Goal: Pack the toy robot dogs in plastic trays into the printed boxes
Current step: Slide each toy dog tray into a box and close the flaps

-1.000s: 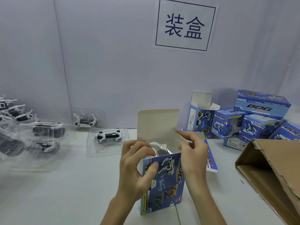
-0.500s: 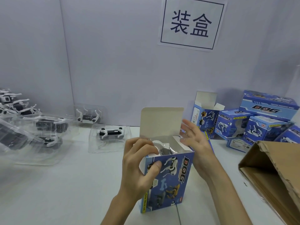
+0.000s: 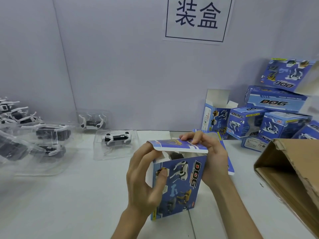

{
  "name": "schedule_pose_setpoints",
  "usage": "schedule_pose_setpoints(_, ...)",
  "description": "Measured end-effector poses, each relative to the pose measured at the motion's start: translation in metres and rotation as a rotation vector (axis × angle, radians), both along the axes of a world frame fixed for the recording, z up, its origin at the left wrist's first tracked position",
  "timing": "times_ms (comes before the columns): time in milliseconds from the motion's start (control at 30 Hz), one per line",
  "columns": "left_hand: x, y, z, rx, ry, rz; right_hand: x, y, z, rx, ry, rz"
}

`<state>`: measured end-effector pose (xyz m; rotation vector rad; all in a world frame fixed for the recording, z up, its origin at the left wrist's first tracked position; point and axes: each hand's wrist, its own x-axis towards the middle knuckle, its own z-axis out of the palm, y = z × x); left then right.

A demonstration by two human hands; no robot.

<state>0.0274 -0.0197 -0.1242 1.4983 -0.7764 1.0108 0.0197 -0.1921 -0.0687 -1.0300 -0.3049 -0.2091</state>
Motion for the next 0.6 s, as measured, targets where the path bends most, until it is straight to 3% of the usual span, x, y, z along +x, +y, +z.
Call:
schedule_pose_setpoints(200,0.002,0.002,0.002,0.07,-0.119,0.261,-0.004,0.0,-0.001,-0.058,-0.083,-0.077)
schedule_pose_setpoints(333,0.008,0.004,0.003,0.074,0.023,0.152,-0.004,0.002,0.001,-0.187,-0.104,-0.096)
schedule_pose_setpoints(433,0.014,0.008,0.003,-0.025,0.136,0.087,-0.008,0.001,0.002,-0.429,-0.143,-0.209)
schedule_pose_setpoints(600,0.021,0.009,-0.005,-0.106,0.275,0.172,-0.016,0.015,0.012,-1.04,-0.285,-0.46)
